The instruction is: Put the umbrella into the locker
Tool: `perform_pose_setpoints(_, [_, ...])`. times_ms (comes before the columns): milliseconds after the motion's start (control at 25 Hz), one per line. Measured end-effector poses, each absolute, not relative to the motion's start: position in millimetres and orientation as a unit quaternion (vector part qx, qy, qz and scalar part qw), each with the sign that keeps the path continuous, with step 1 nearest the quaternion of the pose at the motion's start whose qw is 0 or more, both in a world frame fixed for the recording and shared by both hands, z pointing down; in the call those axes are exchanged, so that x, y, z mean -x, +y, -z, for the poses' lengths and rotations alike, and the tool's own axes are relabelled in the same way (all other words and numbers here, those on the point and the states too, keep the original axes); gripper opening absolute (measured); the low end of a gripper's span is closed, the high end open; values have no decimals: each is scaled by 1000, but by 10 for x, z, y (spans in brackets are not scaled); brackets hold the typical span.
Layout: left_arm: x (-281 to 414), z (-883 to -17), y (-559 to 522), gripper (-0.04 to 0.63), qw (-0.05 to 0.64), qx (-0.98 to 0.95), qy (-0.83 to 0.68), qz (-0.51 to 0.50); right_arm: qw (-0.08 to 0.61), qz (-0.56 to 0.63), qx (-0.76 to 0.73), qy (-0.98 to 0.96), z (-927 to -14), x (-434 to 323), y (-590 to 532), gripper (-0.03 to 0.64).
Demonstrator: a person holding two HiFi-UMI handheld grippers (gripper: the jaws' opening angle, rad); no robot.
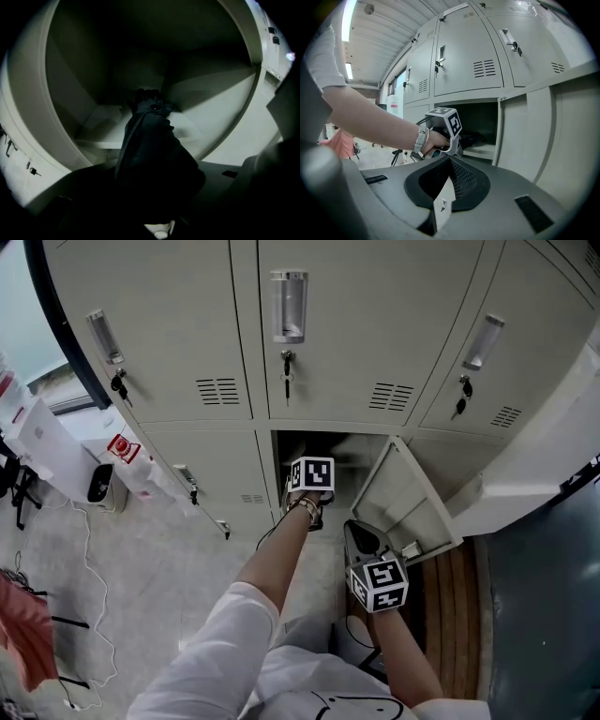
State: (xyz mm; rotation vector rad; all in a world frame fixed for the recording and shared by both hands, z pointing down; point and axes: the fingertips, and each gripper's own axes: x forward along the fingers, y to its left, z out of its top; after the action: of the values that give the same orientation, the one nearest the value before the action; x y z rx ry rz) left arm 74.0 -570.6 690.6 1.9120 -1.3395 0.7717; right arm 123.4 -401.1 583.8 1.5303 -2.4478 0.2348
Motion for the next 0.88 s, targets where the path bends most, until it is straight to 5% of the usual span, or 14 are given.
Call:
perform_pose_setpoints(560, [-788,-6933,-5958,250,300,-700,-557,-331,119,-67,-518,-844,-6016,-1300,-3993,14])
perform_pose_setpoints(640, [-810,-6923,-5947,279,295,-707,-556,-323,118,-71,-519,-844,-6026,-1315,-3977,14])
perform_pose_setpoints(800, [-787,-6916,-5924,468,271,-712,-564,-319,116,-74,-516,-845,-6020,-1307,-3932,14])
perform_pose_setpoints(880, [-776,-6926,-5874,477,264,-715,-562,-322,115,-76,-516,-845,-6000,-1313,-3916,14])
